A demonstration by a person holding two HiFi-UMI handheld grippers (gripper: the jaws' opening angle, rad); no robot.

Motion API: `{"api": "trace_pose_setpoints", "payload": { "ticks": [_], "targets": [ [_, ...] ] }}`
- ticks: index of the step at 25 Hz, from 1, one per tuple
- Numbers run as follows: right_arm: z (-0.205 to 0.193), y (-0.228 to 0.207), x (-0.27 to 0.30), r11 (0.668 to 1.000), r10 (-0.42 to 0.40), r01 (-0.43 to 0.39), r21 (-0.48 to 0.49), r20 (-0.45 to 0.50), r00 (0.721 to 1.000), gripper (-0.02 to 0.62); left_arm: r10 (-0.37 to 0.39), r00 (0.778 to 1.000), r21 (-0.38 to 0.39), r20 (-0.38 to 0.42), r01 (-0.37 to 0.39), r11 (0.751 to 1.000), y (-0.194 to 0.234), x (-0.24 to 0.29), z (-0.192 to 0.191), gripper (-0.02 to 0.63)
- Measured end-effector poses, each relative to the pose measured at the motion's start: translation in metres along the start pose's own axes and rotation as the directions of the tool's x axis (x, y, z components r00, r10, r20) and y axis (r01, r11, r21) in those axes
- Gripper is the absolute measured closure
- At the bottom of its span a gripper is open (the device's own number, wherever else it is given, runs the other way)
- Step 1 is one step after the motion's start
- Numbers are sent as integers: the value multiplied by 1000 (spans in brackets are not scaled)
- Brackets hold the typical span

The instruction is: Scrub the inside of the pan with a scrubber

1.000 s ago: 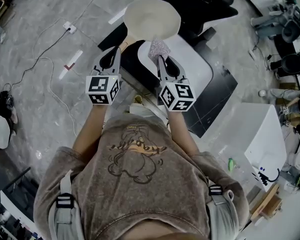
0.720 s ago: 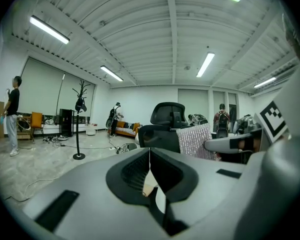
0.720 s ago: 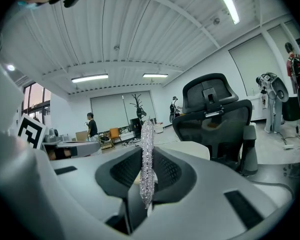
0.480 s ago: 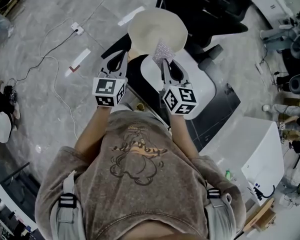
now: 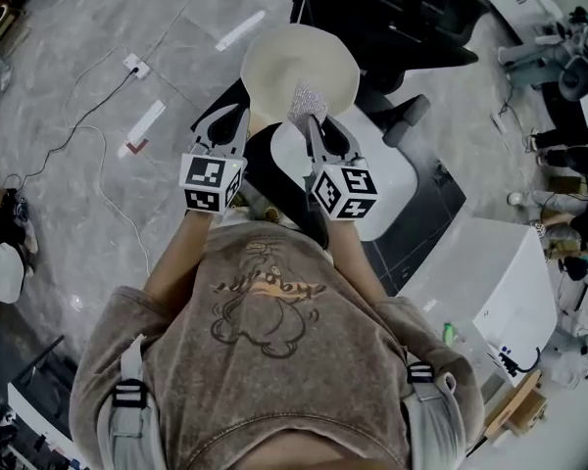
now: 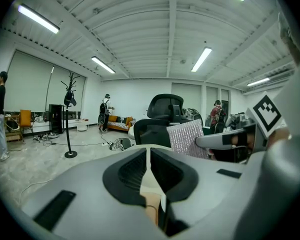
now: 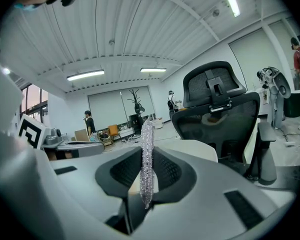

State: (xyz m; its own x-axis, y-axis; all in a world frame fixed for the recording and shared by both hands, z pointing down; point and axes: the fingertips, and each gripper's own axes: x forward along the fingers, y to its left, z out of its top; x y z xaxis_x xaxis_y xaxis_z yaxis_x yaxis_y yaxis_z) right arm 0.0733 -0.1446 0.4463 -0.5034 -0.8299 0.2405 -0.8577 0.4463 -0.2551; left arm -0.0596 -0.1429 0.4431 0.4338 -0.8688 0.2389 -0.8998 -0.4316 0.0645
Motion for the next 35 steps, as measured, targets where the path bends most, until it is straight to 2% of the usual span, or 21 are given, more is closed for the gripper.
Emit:
{"api": "trace_pose_setpoints", "payload": {
  "ticks": [3, 5, 12, 15, 19, 23, 29, 35],
  "targets": [
    [4, -3, 10, 1000, 0, 0, -13, 2, 1000, 515, -9, 1000, -5, -10, 9, 1000, 7, 12, -1, 584],
    [5, -6, 14, 1000, -5, 5, -15, -1, 1000, 515, -17, 1000, -17, -24, 17, 1000, 8, 19, -5, 548],
    [3, -3, 28, 1000, -3, 3, -12, -10, 1000, 515, -89, 990, -66, -112, 82, 994, 10, 38, -28, 225],
    [4, -8, 33, 1000, -8, 8, -5, -2, 1000, 515, -143, 970, -53, -196, 135, 989, 5, 47, -45, 198],
    [6, -16, 34, 1000, -20, 20, 9, 5, 1000, 515, -207, 927, -59, -313, 198, 978, -8, 54, -67, 198],
    [6, -18, 33, 1000, -25, 25, 14, 4, 1000, 515, -231, 878, -45, -420, 234, 971, -16, 55, -91, 198],
    [4, -22, 36, 1000, -23, 23, 16, -6, 1000, 515, -230, 800, -40, -553, 250, 967, -15, 61, -124, 199],
    [2, -23, 35, 1000, -21, 21, 19, -6, 1000, 515, -242, 728, -70, -642, 259, 963, -12, 62, -147, 201]
  ]
}}
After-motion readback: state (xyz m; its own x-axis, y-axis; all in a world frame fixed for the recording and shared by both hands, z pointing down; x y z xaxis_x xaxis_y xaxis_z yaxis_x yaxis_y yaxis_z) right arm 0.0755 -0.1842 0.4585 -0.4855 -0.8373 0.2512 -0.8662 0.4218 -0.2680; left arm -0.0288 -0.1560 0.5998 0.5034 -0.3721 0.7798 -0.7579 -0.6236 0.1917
